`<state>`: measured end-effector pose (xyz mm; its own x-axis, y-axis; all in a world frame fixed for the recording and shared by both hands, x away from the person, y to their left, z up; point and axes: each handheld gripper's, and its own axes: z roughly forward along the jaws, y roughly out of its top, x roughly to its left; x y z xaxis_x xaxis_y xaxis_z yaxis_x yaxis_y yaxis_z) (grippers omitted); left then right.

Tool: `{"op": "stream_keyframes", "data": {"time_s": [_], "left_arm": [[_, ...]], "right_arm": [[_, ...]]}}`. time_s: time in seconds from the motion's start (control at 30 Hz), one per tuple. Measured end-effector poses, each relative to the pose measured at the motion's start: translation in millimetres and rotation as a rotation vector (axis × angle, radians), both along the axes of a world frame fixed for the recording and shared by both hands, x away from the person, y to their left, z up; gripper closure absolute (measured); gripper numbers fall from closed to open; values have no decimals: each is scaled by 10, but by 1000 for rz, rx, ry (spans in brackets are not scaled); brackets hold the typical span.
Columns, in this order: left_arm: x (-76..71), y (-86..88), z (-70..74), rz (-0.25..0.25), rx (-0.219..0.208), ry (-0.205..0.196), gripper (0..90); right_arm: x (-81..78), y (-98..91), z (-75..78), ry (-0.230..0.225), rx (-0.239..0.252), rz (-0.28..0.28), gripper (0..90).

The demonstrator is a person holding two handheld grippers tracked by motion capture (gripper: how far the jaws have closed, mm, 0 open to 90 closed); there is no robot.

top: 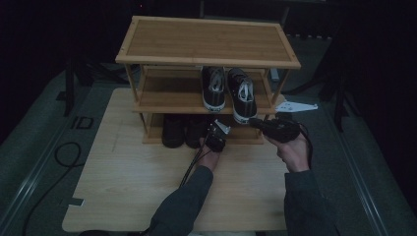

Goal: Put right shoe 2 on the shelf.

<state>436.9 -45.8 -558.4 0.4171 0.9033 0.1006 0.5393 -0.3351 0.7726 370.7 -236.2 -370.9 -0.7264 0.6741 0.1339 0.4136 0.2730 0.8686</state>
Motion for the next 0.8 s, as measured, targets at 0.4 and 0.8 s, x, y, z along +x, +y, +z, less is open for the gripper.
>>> {"op": "stream_keyframes", "data": {"time_s": [0.4, 0.8], "left_arm": [[2, 6, 2, -5, 2, 3, 900], [2, 5, 2, -7, 4, 2, 900]], "right_arm": [[24, 39, 9, -9, -7, -6, 900], [51, 20, 12, -10, -9, -17, 900]]}}
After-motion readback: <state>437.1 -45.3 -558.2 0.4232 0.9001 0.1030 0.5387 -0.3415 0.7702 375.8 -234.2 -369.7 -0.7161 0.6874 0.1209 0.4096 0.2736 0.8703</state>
